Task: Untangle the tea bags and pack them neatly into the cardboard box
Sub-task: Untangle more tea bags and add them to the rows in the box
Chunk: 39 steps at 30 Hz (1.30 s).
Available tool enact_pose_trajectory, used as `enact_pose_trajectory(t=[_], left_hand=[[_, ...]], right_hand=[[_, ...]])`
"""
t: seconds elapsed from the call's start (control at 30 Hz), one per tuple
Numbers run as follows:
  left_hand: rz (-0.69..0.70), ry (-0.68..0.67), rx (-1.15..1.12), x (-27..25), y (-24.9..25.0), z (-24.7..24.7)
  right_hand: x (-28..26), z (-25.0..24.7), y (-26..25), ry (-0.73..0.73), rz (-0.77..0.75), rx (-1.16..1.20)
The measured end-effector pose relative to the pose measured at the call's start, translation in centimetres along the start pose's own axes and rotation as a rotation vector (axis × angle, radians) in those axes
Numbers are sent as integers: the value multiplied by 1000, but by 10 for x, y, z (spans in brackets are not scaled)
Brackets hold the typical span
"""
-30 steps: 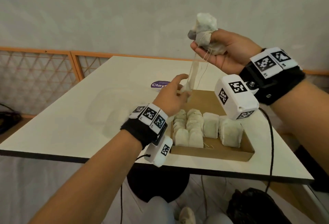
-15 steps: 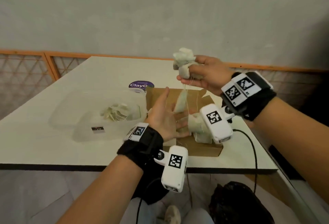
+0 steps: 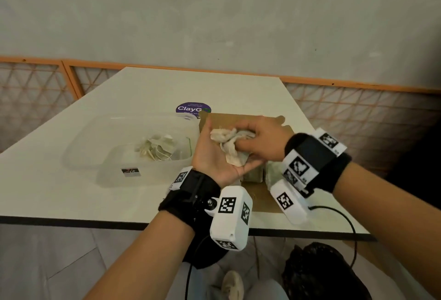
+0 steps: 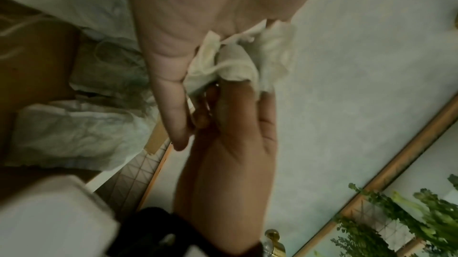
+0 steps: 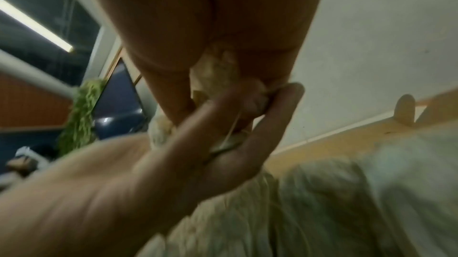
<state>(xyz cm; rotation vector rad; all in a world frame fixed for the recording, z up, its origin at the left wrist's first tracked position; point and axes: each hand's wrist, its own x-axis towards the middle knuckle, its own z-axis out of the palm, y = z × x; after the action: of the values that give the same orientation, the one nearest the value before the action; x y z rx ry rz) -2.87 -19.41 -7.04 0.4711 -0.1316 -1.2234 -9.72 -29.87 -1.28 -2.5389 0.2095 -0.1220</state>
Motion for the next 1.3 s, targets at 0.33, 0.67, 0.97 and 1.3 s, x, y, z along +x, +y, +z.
enact_pose_trajectory(t=[0.33,0.67,0.97,1.3], left_hand=[[-32,82,18,-20,12,-22],[58,147,116,-44,27,-25],[185,181,-85,-48,35,-47],[442,183,-36,-57,4,-76]], right_hand=[[-10,13,16,57,63,422],[-24,55,8,383,-5,669],[-54,77,30,255,72,592],[-46,71,28,408,109,683]])
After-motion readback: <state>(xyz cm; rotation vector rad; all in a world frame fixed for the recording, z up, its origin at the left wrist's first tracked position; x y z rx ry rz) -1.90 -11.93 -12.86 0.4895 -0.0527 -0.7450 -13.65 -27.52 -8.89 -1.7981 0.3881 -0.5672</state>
